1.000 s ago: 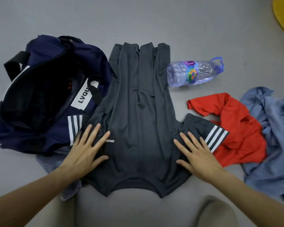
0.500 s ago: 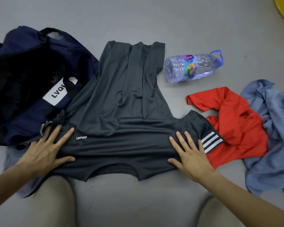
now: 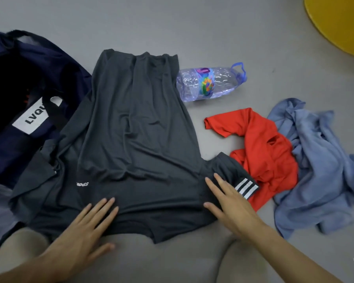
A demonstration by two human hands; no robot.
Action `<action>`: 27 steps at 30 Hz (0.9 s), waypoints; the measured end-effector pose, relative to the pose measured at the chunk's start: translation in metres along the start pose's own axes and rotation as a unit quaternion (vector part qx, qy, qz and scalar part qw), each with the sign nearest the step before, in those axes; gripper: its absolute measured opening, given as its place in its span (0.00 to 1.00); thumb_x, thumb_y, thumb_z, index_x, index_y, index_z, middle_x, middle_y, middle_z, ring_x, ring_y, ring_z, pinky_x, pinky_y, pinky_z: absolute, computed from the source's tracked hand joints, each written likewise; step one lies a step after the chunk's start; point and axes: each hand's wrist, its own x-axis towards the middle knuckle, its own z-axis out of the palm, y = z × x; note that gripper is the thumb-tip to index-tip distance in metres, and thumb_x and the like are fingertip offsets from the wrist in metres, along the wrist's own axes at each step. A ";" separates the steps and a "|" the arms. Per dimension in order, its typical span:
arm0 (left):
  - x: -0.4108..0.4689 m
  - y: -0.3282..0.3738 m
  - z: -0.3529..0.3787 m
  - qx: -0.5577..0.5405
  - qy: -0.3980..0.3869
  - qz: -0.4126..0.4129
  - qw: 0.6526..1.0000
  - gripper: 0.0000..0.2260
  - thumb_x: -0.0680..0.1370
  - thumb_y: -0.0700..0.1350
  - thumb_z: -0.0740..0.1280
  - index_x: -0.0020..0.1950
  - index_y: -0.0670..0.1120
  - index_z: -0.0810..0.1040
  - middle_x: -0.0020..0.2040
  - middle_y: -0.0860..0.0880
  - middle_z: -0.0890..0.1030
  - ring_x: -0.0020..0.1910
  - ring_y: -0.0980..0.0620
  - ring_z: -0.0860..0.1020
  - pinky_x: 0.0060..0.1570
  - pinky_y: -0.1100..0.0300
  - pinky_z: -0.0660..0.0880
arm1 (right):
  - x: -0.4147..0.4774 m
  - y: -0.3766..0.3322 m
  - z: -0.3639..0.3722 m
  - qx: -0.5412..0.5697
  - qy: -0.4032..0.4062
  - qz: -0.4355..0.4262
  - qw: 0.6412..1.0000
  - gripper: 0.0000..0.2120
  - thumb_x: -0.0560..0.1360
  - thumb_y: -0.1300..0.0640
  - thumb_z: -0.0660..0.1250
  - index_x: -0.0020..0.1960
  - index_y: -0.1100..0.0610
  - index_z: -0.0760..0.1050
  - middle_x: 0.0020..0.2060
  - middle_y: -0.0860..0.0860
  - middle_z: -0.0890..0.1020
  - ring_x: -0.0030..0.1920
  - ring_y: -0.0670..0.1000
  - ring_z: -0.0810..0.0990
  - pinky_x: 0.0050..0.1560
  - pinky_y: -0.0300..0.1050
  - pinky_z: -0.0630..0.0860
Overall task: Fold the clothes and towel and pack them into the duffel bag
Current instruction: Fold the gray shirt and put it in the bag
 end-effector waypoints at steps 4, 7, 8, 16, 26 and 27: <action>0.011 0.003 -0.022 0.008 0.007 0.014 1.000 0.39 0.78 0.71 0.56 0.83 0.51 0.52 0.79 0.43 0.64 0.81 0.43 0.53 0.76 0.50 0.49 | 0.011 0.026 -0.034 0.051 0.069 -0.010 0.996 0.26 0.81 0.47 0.62 0.78 0.44 0.63 0.77 0.44 0.65 0.65 0.51 0.77 0.64 0.45 0.73; 0.060 0.010 -0.082 0.046 0.034 0.075 0.996 0.34 0.80 0.69 0.54 0.81 0.53 0.58 0.81 0.45 0.60 0.80 0.42 0.53 0.75 0.49 0.51 | 0.024 0.045 -0.054 0.007 0.176 -0.063 0.982 0.20 0.79 0.55 0.66 0.70 0.47 0.74 0.63 0.46 0.79 0.53 0.55 0.82 0.47 0.49 0.81; 0.084 0.016 -0.104 0.065 0.050 0.095 0.992 0.32 0.81 0.68 0.53 0.81 0.54 0.58 0.81 0.45 0.58 0.81 0.41 0.53 0.75 0.47 0.52 | 0.032 0.052 -0.061 -0.027 0.188 -0.077 0.979 0.20 0.79 0.55 0.66 0.70 0.47 0.74 0.62 0.47 0.80 0.52 0.56 0.81 0.46 0.51 0.80; 0.236 0.128 -0.119 0.060 0.094 0.088 0.990 0.33 0.79 0.59 0.63 0.82 0.53 0.56 0.78 0.42 0.64 0.76 0.38 0.63 0.73 0.42 0.64 | 0.073 0.075 -0.085 -0.174 0.017 -0.094 0.980 0.27 0.81 0.40 0.39 0.80 0.38 0.49 0.73 0.52 0.69 0.67 0.57 0.72 0.61 0.55 0.71; 0.257 0.255 -0.041 -0.101 0.170 0.016 0.980 0.26 0.80 0.52 0.61 0.78 0.55 0.64 0.48 0.50 0.75 0.42 0.47 0.71 0.40 0.52 0.71 | 0.080 0.085 -0.084 0.093 0.011 -0.067 0.993 0.20 0.81 0.54 0.58 0.69 0.37 0.74 0.47 0.36 0.85 0.50 0.39 0.82 0.56 0.35 0.74; 0.261 0.261 -0.039 -0.100 0.161 0.025 0.982 0.27 0.80 0.53 0.62 0.79 0.55 0.61 0.48 0.50 0.75 0.42 0.47 0.72 0.40 0.52 0.71 | 0.083 0.083 -0.084 0.104 0.008 -0.069 0.992 0.20 0.81 0.56 0.59 0.67 0.39 0.77 0.51 0.38 0.85 0.52 0.40 0.81 0.57 0.35 0.73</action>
